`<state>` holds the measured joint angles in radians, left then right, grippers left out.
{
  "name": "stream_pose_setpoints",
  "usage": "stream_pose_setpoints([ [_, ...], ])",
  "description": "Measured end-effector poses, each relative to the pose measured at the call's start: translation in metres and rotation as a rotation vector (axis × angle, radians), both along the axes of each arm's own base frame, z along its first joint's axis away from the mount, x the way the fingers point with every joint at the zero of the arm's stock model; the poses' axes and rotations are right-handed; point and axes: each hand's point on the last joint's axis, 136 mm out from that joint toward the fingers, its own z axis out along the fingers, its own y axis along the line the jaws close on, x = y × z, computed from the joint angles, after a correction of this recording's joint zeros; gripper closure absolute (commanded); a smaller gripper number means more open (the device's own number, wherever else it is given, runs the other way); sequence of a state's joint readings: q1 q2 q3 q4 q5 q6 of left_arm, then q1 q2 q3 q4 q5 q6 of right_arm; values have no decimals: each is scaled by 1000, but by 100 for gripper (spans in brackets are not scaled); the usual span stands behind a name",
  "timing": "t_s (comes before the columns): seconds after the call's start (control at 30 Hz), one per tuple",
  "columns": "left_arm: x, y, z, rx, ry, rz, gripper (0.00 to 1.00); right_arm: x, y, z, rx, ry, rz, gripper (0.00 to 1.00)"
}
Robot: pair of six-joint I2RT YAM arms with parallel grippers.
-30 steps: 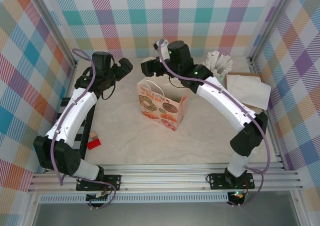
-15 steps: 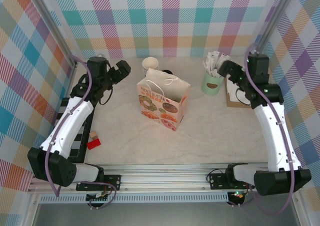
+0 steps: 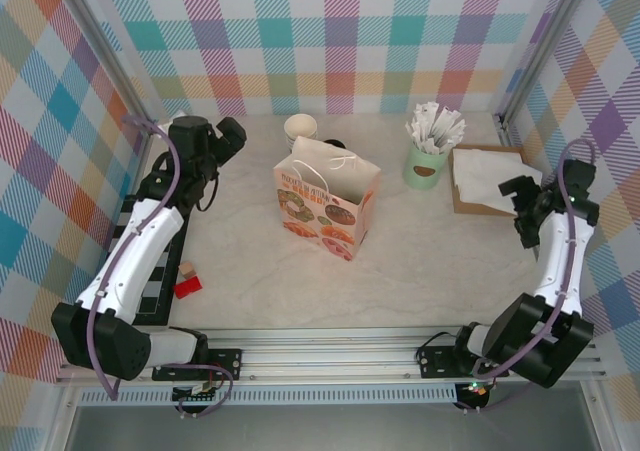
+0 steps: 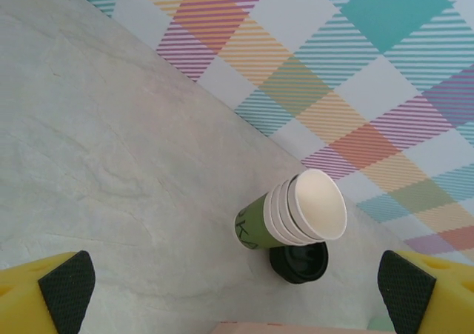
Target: Pack the takeout coffee
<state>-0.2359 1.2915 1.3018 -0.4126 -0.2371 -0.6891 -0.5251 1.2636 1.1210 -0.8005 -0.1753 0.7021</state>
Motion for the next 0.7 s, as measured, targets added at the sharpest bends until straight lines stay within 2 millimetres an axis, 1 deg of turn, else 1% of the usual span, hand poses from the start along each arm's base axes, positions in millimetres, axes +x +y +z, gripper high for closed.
stream_pose_setpoints([
  [0.07, -3, 9, -4, -15, 4, 46, 0, 9, -8, -14, 90, -1, -27, 0],
  [0.17, -8, 20, -17, -38, 24, 105, 0, 31, -17, -48, 231, 33, -70, 0],
  [0.23, -10, 25, -28, -49, 43, 132, 0, 41, -20, -72, 301, 64, -115, 0],
  [0.3, -11, 26, -34, -54, 57, 142, 0, 46, -24, -84, 332, 79, -163, 0],
  [0.37, -11, 26, -35, -63, 58, 149, 0, 52, -29, -88, 342, 73, -205, 0],
  [0.57, -8, 27, -39, -76, 68, 162, 0, 76, -54, -81, 286, -1, -285, 1],
  [0.63, -5, 27, -44, -78, 81, 168, 0, 85, -60, -86, 274, -12, -297, 3],
  [0.7, 0, 26, -47, -79, 91, 170, 0, 93, -62, -97, 268, 1, -304, 4],
])
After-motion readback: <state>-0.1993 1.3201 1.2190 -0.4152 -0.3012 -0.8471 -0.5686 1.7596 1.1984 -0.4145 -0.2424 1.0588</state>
